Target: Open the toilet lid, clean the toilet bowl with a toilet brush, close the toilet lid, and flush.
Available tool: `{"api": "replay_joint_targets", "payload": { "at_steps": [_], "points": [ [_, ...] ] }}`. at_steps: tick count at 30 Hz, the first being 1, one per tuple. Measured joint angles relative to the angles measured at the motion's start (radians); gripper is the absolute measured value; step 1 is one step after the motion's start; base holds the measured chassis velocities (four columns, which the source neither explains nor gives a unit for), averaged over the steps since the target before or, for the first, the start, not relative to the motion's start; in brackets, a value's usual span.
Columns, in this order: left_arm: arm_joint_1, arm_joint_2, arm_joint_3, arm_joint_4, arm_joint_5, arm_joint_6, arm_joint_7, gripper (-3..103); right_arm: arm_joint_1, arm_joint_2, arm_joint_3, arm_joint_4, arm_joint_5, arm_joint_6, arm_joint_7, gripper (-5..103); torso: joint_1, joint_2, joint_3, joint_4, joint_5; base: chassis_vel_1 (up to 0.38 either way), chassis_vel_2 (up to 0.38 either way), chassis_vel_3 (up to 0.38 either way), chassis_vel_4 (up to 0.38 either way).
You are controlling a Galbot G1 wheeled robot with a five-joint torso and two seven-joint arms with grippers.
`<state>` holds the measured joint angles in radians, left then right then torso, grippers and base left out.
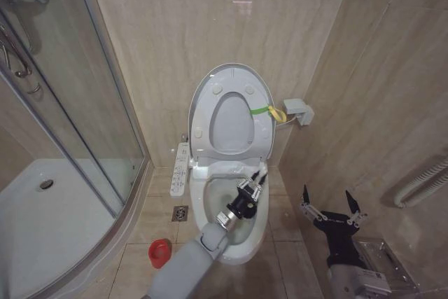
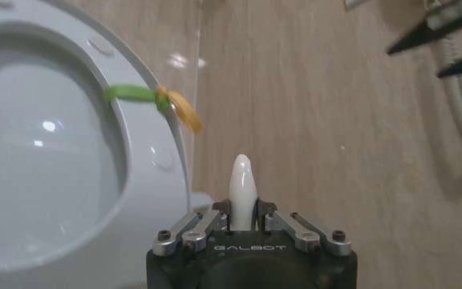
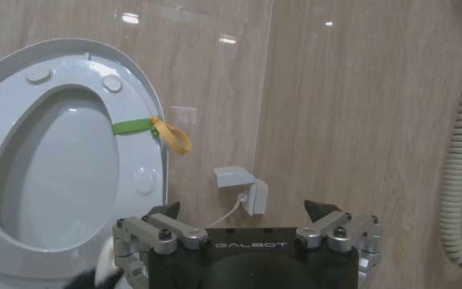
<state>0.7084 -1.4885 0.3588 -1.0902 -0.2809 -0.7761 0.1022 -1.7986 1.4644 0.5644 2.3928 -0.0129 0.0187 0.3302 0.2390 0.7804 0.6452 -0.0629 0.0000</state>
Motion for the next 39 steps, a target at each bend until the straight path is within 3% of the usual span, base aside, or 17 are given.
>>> {"api": "replay_joint_targets", "payload": {
  "at_steps": [9,17,21,25,39],
  "points": [
    [-0.004,0.008,-0.033,0.119,0.018,-0.024,0.011,20,0.0,0.0,0.0,0.0,0.0,0.0,0.0,100,0.0,0.0,0.0,0.0,-0.0001,0.0,0.0,0.0,0.0],
    [0.014,0.076,-0.072,0.04,0.038,-0.026,0.01,20,0.0,0.0,0.0,0.0,0.0,0.0,0.0,100,0.0,0.0,0.0,-0.0004,-0.0003,0.0,0.0,0.0,0.0],
    [0.084,0.165,-0.109,-0.018,0.05,-0.039,0.013,20,0.0,0.0,0.0,0.0,0.0,0.0,0.0,100,0.0,0.0,0.0,0.0003,-0.0001,0.0,0.0,0.0,0.0],
    [0.135,0.205,-0.142,-0.049,0.049,-0.04,0.014,20,0.0,0.0,0.0,0.0,0.0,0.0,0.0,100,0.0,0.0,0.0,0.0003,-0.0003,0.0,0.0,0.0,0.0],
    [0.234,0.209,-0.158,-0.108,0.053,-0.041,0.013,20,0.0,0.0,0.0,0.0,0.0,0.0,0.0,100,0.0,0.0,0.0,-0.0001,-0.0001,0.0,0.0,0.0,0.0]
  ]
}}
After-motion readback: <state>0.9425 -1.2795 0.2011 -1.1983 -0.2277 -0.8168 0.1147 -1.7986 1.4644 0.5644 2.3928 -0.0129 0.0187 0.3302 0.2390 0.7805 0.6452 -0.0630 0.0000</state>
